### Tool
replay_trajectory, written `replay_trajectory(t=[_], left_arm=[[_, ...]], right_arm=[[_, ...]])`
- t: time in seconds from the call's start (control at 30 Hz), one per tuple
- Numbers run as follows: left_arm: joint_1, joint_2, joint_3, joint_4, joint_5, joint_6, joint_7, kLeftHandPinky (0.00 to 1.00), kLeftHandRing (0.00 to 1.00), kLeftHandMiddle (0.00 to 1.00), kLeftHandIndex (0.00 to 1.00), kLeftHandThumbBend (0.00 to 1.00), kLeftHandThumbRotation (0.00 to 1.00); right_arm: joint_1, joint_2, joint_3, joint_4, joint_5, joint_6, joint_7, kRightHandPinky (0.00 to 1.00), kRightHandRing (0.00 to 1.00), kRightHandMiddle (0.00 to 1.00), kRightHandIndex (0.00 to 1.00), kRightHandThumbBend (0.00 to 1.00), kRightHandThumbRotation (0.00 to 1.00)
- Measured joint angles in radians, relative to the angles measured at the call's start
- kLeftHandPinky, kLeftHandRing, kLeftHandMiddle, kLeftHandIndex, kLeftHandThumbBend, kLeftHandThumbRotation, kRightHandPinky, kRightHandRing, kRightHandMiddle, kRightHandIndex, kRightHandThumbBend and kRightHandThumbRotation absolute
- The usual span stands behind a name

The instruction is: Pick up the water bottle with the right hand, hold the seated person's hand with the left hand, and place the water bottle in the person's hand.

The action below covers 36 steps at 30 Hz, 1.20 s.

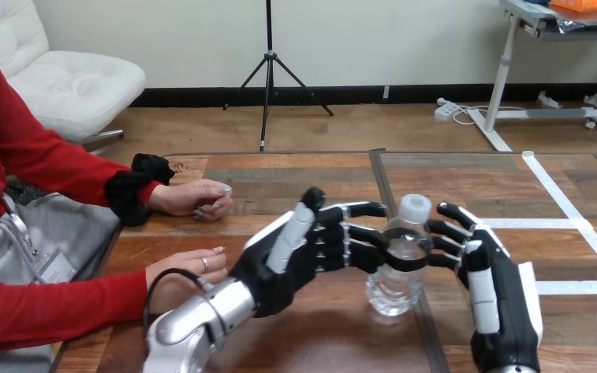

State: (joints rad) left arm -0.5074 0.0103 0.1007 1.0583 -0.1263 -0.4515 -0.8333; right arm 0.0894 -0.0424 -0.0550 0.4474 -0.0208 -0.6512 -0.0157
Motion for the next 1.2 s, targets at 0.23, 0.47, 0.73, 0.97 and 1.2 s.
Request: replay_trajectory(t=[0.23, 0.47, 0.73, 0.97, 1.2], left_arm=[[0.054, 0.012, -0.001, -0.078, -0.030, 0.000, -0.003, 0.79, 0.80, 0.80, 0.79, 1.00, 1.00], [0.102, 0.015, -0.004, -0.154, -0.057, 0.000, -0.002, 0.80, 0.81, 0.80, 0.78, 1.00, 1.00], [0.137, 0.011, -0.008, -0.228, -0.081, -0.003, 0.005, 0.83, 0.83, 0.81, 0.79, 1.00, 1.00], [0.142, 0.003, -0.009, -0.271, -0.104, -0.026, 0.008, 0.84, 0.84, 0.82, 0.79, 1.00, 0.99], [0.142, -0.013, -0.012, -0.309, -0.119, -0.055, 0.006, 0.86, 0.85, 0.83, 0.80, 1.00, 0.98]], right_arm=[[0.048, 0.004, 0.022, -0.074, -0.005, 0.026, 0.008, 0.67, 0.71, 0.74, 0.81, 0.98, 1.00], [0.064, 0.001, 0.026, -0.106, -0.008, 0.047, 0.021, 0.66, 0.71, 0.74, 0.81, 0.98, 1.00], [0.064, -0.006, 0.026, -0.131, -0.014, 0.066, 0.031, 0.66, 0.70, 0.73, 0.82, 0.96, 1.00], [0.058, -0.012, 0.026, -0.141, -0.031, 0.066, 0.032, 0.66, 0.70, 0.74, 0.82, 0.96, 1.00], [0.058, -0.025, 0.030, -0.141, -0.056, 0.067, 0.038, 0.65, 0.70, 0.73, 0.82, 0.99, 0.99]])
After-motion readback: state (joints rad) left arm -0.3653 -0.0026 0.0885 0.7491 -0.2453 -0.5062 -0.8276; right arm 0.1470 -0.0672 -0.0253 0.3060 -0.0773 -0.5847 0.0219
